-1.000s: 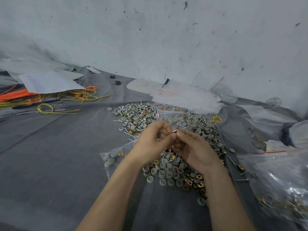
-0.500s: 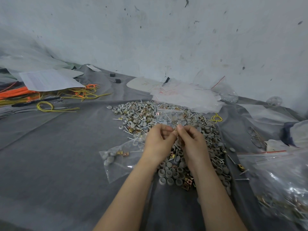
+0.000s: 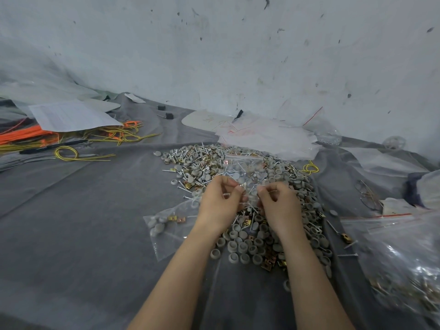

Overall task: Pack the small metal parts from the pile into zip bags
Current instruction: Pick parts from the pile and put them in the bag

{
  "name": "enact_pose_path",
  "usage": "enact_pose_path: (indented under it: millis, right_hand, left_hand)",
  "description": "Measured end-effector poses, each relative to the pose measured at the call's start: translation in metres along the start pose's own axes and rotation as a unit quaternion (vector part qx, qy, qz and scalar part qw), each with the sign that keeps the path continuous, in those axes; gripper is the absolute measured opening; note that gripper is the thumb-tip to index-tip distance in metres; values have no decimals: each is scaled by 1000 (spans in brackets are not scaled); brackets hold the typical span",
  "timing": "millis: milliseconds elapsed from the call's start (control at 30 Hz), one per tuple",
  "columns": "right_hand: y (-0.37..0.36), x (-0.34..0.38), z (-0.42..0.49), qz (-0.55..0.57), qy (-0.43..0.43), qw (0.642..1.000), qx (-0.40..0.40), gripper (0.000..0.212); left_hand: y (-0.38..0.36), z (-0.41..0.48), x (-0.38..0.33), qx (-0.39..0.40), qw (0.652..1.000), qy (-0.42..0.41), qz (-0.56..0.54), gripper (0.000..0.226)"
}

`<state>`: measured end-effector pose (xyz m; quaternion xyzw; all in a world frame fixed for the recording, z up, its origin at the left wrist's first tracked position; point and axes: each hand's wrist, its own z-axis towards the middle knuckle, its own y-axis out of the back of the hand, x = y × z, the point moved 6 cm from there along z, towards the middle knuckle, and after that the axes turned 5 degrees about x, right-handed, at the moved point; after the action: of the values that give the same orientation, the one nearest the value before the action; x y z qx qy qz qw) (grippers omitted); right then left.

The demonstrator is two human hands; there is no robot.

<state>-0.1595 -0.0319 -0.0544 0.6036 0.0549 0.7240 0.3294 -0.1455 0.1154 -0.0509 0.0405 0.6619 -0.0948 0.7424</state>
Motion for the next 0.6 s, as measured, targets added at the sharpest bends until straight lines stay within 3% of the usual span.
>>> enact_pose_path:
  millis: [100, 167, 267, 367, 500, 600]
  right_hand:
    - [4, 8, -3, -75, 41, 996, -34, 26]
    - [5, 15, -4, -12, 53, 998, -19, 22]
    - [-10, 22, -6, 126, 35, 988, 81, 11]
    - [-17, 17, -5, 186, -1, 978, 89, 13]
    - [-12, 4, -1, 211, -33, 976, 30, 11]
    - [-5, -6, 3, 232, -52, 971, -20, 13]
  left_hand:
    - [4, 1, -5, -20, 995, -36, 86, 17]
    - [4, 0, -10, -25, 989, -63, 134, 19]
    - [0, -1, -16, -30, 968, -113, 224, 16]
    - [-4, 1, -16, -5, 962, -116, 247, 18]
    - [3, 2, -13, 38, 955, -116, 269, 40]
    - [23, 6, -8, 9, 896, -99, 432, 80]
